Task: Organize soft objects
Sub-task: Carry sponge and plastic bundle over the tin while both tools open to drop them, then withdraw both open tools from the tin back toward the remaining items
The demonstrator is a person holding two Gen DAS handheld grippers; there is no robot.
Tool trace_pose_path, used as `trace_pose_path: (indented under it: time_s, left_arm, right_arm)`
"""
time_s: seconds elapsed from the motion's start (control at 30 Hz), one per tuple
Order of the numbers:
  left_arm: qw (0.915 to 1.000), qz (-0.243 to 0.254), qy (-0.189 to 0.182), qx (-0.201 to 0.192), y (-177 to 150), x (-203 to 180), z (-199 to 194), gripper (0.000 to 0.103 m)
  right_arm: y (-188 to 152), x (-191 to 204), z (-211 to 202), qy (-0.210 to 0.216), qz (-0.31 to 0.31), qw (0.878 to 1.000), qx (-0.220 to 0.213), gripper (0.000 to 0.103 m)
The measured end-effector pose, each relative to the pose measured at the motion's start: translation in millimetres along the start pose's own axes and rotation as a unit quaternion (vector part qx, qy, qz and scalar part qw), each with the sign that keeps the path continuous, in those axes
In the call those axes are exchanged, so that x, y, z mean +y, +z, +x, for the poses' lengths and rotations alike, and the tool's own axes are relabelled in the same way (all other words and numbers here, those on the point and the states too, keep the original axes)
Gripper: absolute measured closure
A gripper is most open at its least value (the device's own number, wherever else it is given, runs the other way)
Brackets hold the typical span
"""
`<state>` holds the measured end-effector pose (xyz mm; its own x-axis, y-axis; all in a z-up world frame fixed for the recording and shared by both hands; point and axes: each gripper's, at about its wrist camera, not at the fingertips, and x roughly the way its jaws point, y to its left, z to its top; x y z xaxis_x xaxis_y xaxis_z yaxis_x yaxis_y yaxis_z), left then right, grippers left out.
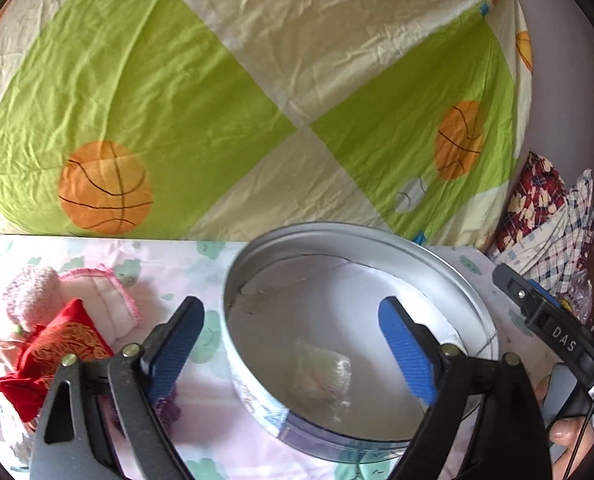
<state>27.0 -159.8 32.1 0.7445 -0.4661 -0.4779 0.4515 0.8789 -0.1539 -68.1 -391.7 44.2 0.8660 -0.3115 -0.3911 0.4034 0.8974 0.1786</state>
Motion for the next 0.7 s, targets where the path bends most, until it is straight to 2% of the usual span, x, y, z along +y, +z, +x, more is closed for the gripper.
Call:
trace_pose_path:
  time_s: [0.13,0.3,0.4,0.47,0.6,0.7]
  left_arm:
    - [0.9982,0.015,0.056,-0.017,-5,19,-15,0.013]
    - [0.9954,0.032,0.090,-0.005,-17,32,-18,0.013]
    - [0.9947,0.031,0.098,0.005,-20,38,-17,0.013]
    - [0.9947,0.030,0.098,0.009,-22,41,-18,0.012]
    - [0.9942,0.030,0.103,0.001,-25,48,-27,0.008]
    - [0.9939,0.033,0.105,0.004,-28,53,-30,0.008]
  right_arm:
    - [-4,9,5,0.023,-0.013,0.999,0.020,0.016]
    - [-19,44,2,0.097,-0.066,0.992,0.044,0.016]
    - [-33,61,8,0.074,-0.092,0.991,0.067,0.016]
    - [-37,65,9,0.080,-0.096,0.990,0.071,0.016]
    - [-38,68,-6,0.051,-0.109,0.992,0.030,0.016]
    - [-38,65,-12,0.030,-0.097,0.995,0.013,0.016]
